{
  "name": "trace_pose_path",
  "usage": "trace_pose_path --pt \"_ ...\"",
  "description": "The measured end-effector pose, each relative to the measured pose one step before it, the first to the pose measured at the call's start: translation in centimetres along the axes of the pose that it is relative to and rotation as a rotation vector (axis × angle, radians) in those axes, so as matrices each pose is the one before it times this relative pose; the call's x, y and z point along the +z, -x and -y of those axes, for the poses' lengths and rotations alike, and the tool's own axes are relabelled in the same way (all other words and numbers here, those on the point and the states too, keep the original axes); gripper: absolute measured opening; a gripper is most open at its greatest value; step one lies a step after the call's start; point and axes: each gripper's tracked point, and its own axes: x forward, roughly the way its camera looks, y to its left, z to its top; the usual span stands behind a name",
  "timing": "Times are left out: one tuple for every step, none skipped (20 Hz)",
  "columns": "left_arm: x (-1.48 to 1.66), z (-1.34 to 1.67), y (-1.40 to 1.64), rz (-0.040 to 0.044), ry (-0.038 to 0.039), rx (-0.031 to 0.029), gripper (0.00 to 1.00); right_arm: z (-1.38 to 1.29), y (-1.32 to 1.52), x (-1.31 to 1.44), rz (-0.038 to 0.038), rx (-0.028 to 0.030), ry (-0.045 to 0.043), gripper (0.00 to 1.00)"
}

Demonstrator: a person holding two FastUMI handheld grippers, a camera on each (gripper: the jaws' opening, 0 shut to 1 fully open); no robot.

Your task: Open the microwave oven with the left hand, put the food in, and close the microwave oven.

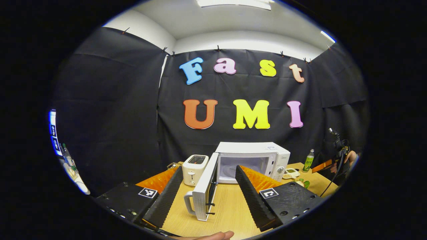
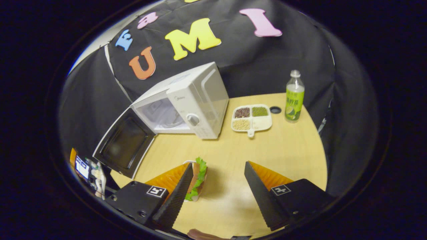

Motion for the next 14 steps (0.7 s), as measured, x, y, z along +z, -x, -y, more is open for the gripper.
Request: trace_pose_path --pt "0.494 0.825 0.164 0.01554 0.00174 -0.01135 0.95 -0.353 -0.899 -0.562 -0.02835 0.03697 -0.00986 0.98" --pt "0.435 0.942 0.353 0.01231 0.00415 -0.01693 0.95 -0.161 -0.805 -0.353 -0.02547 0.02875 -0.01313 0.98" --pt "0.068 1.039 0.356 0.00503 0.00277 -0.01799 0.95 -0.226 -0.578 -0.535 -0.02744 0.03201 -0.02088 0.87" --pt "-0.018 0.682 0.233 -0.00047 -0.00258 -0.01026 0.95 -0.261 -0.673 -0.420 -0.02626 0.03321 -0.02379 0.97" --pt "-0.039 0.423 0.348 -0.00325 -0.00438 -0.00787 0.95 -0.491 -0.660 -0.528 -0.02766 0.03952 -0.01909 0.85" --pt "-0.141 0.593 0.292 -0.00634 -0.00779 -0.01350 0.95 -0.776 -0.496 -0.191 -0.01322 0.04938 -0.01590 0.84" --pt "-0.068 0.662 0.160 -0.00367 -0.00699 -0.01352 0.95 -0.618 -0.447 -0.304 -0.01597 0.04447 -0.00919 0.93" --pt "0.004 0.329 0.185 0.00184 -0.00318 -0.00684 0.95 -0.271 -0.483 -0.322 -0.01593 0.02796 -0.01185 0.77" --pt "0.113 0.017 0.144 0.00329 0.00268 -0.00052 0.95 0.144 -0.598 -0.648 -0.02486 0.00932 -0.01949 0.87" --pt "0.018 0.008 0.057 0.00297 0.00843 -0.00153 0.95 0.113 -0.484 -0.170 -0.01422 0.00867 -0.02888 0.85" --pt "-0.231 0.076 0.083 -0.00571 0.01025 -0.00522 0.96 0.394 -0.308 -0.378 -0.01879 -0.00852 -0.03071 0.83" --pt "-0.443 0.123 0.108 -0.01344 0.00696 -0.00693 0.96 0.071 -0.162 -0.297 -0.01522 0.00123 -0.03042 0.80" --pt "-0.388 -0.177 0.185 -0.01256 0.00421 -0.00436 0.96 0.093 -0.114 -0.711 -0.02742 -0.00535 -0.02170 0.76" --pt "-0.261 -0.117 0.089 -0.00952 0.00016 -0.00113 0.96 -0.103 0.126 0.046 0.00931 -0.00285 -0.03918 0.36"
